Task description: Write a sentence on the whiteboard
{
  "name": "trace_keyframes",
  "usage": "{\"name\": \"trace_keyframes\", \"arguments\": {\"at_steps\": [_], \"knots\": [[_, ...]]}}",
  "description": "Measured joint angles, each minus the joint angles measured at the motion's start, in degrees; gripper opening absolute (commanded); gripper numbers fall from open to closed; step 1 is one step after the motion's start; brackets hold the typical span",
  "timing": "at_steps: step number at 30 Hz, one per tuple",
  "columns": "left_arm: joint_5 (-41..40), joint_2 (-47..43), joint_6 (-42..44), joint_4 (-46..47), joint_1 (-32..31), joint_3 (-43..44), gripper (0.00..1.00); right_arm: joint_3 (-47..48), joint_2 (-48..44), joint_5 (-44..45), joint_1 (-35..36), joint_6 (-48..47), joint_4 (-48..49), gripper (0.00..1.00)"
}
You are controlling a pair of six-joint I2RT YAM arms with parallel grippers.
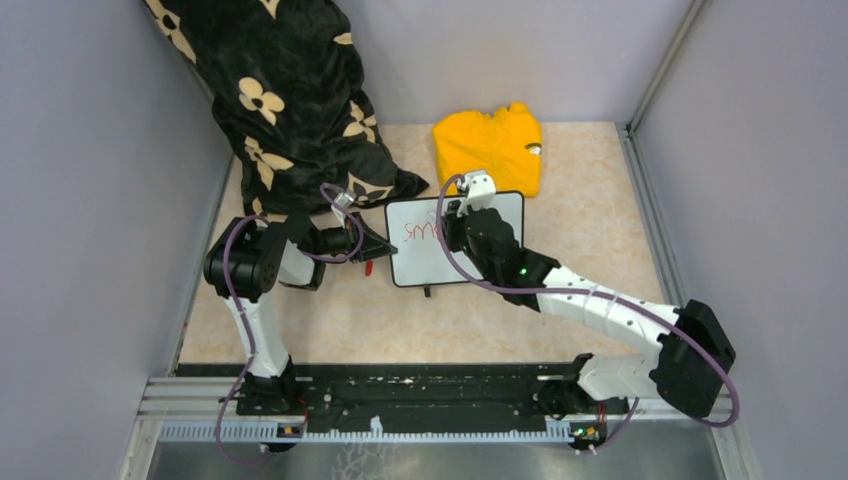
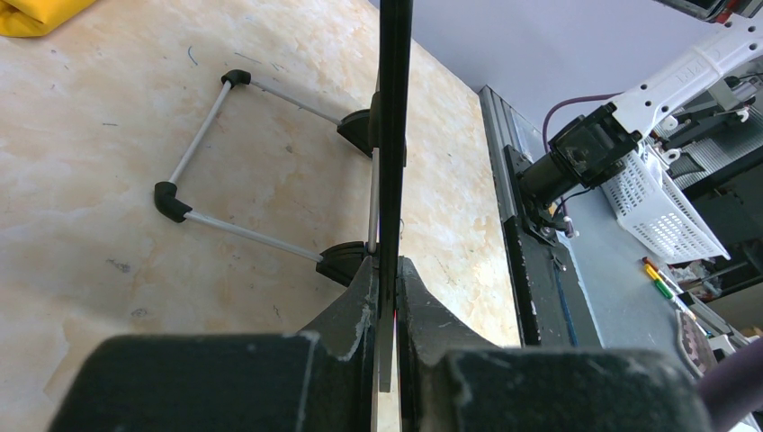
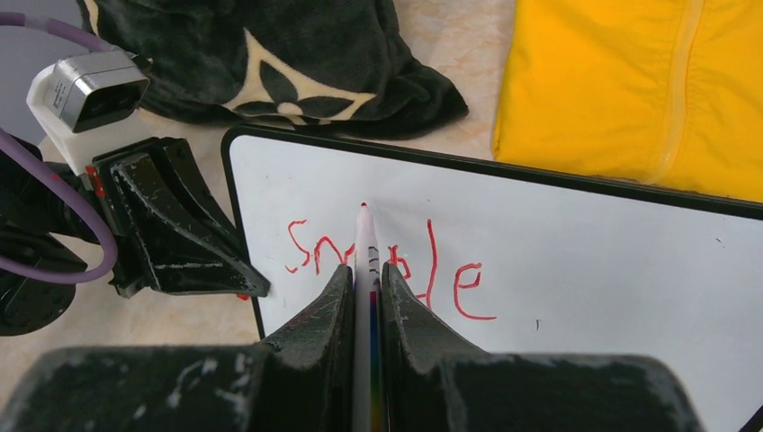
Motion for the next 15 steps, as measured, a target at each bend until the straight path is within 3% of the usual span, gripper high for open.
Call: {"name": "trace_keyframes", "arguments": {"at_steps": [15], "knots": [[0.02,0.00,0.11,0.00,0.00,0.00,0.00,-0.02,0.37,-0.04,-1.40,1.01,-0.20,0.00]]}}
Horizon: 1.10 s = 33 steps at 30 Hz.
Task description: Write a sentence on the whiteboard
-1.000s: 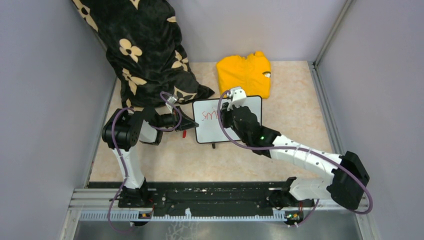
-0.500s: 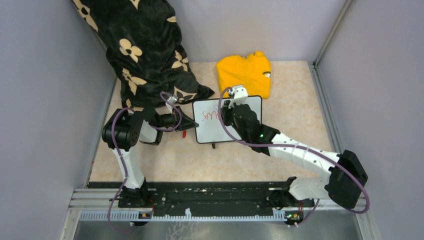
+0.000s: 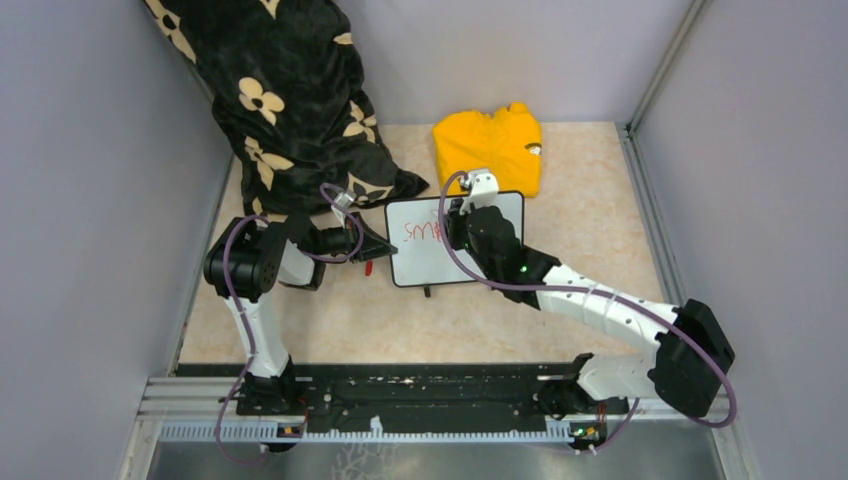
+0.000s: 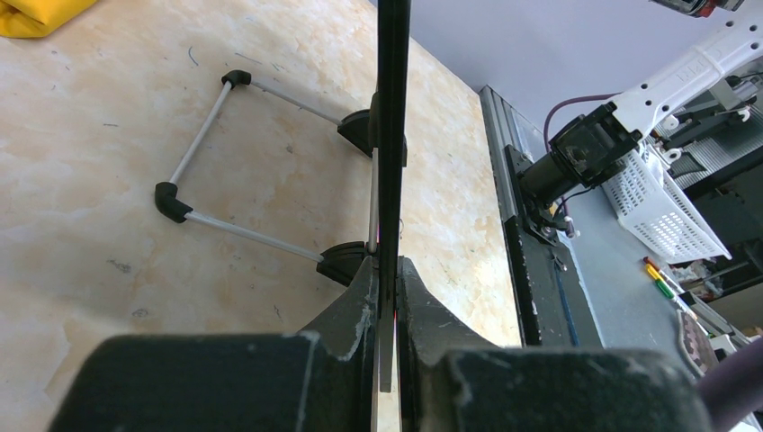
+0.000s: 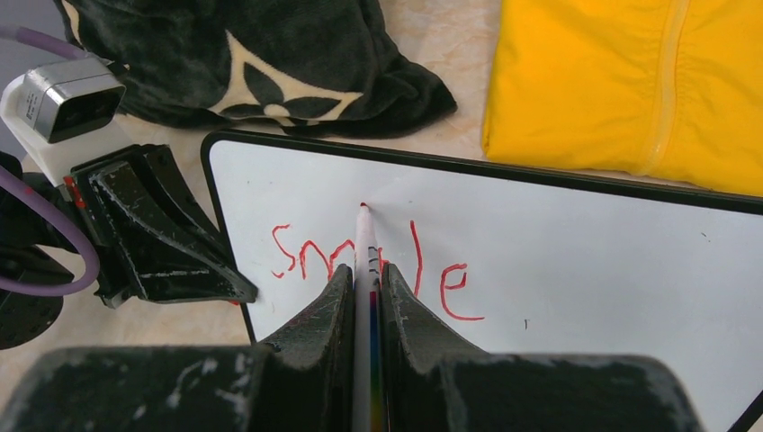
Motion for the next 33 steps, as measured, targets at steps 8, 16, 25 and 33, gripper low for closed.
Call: {"name": "trace_keyframes", "arguments": {"at_steps": [8,16,25,33], "knots": [[-0.02,0.00,0.02,0.00,0.00,0.00,0.00,0.00,0.07,-0.13,-0.24,0.76,-0.28,0.00],[-0.04,0.00,0.04,0.00,0.00,0.00,0.00,-0.09,-0.04,-0.39,-0.50,1.42,-0.61,0.00],[0.02,0.00,0.04,0.00,0.00,0.00,0.00,-1.31,-4.09,-4.63,-0.90,1.95,-1.01,0.00],[0.04,0.00,0.04,0.00,0.00,0.00,0.00,-3.91,-12.39,-2.27,-0.90,2.14,-0.70,0.00]]}}
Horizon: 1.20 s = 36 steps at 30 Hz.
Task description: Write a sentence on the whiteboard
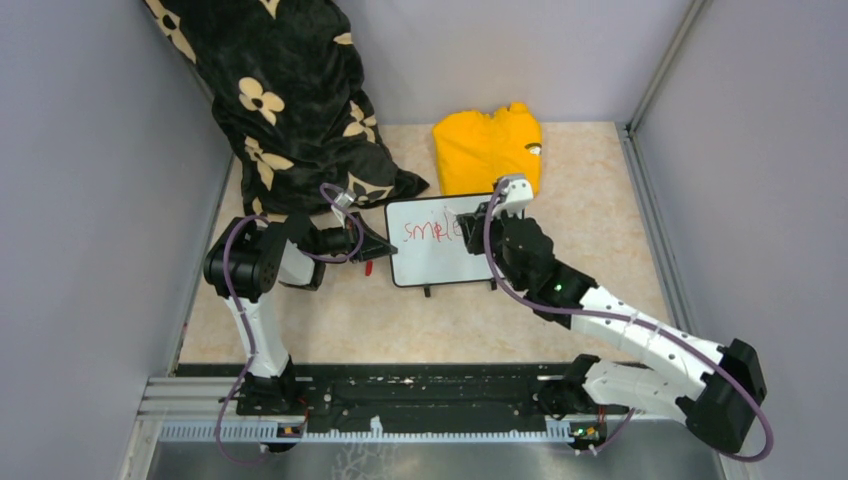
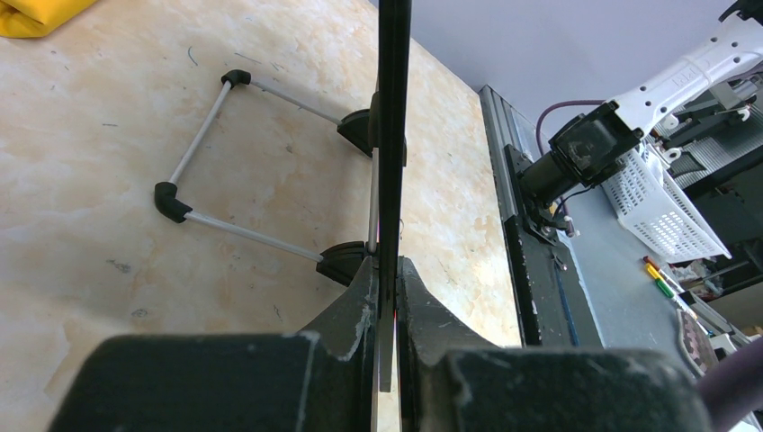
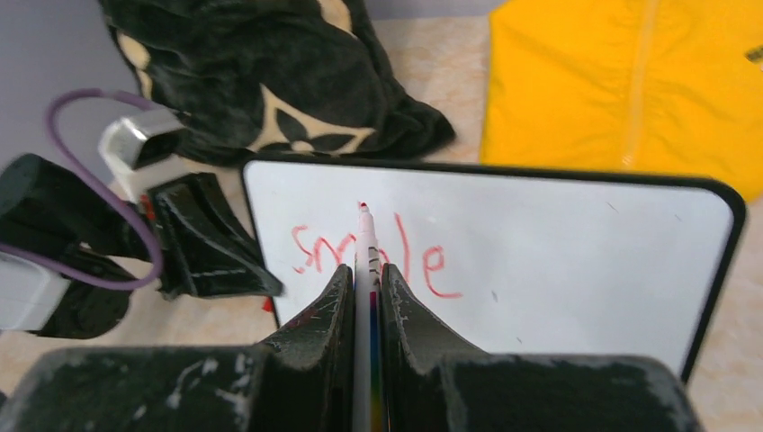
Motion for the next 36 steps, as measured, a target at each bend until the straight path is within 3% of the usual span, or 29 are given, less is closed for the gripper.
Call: {"name": "trace_keyframes", "arguments": {"at_steps": [11,36], "knots": [[0.00,0.00,0.00,0.00,0.00,0.00,0.00,-11.28,-4.92,7.32,0.00,1.79,-5.77,0.00],[-0.02,0.00,0.00,0.00,0.00,0.00,0.00,-11.52,-1.99,10.29,-0.76,2.05,-2.84,0.00]]}}
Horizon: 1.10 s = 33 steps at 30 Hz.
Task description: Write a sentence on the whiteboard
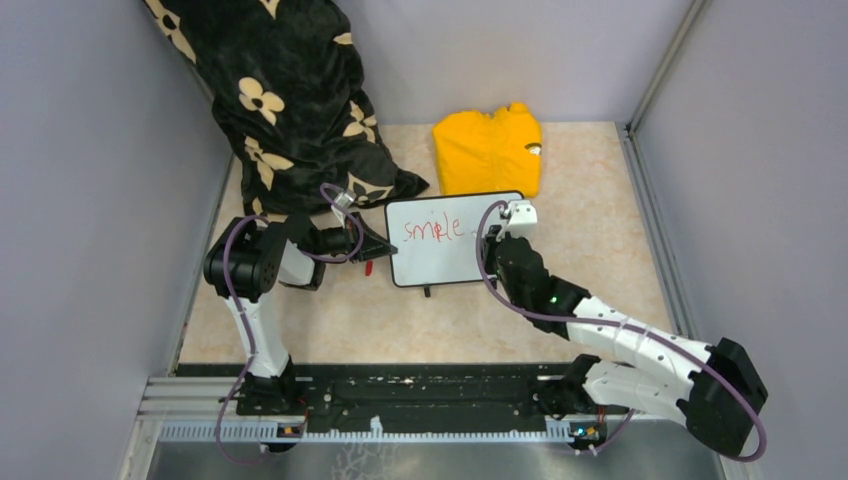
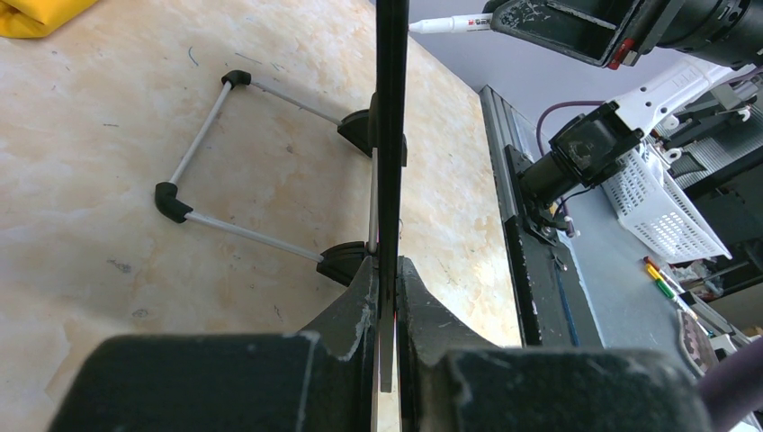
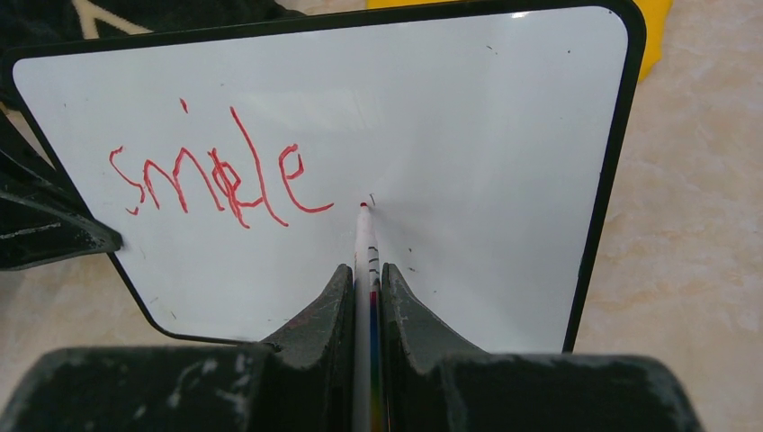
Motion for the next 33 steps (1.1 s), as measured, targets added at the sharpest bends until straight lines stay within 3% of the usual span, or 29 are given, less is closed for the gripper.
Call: {"name": "trace_keyframes", "arguments": {"at_steps": [18,25,33], "knots": [[0.00,0.00,0.00,0.00,-0.20,0.02,0.00,-0.02,0.26,-3.37,-0.35,2.58,-0.61,0.00],[0.02,0.00,0.02,0.00,-0.20,0.02,0.00,-0.09,-6.67,-6.62,-0.22,2.62,-0.59,0.00],[0.00,0.00,0.04,0.00,-0.22,0.00,0.00,1.25,-3.56,-2.75,9.16,-0.66,-0.26,0.00]]}}
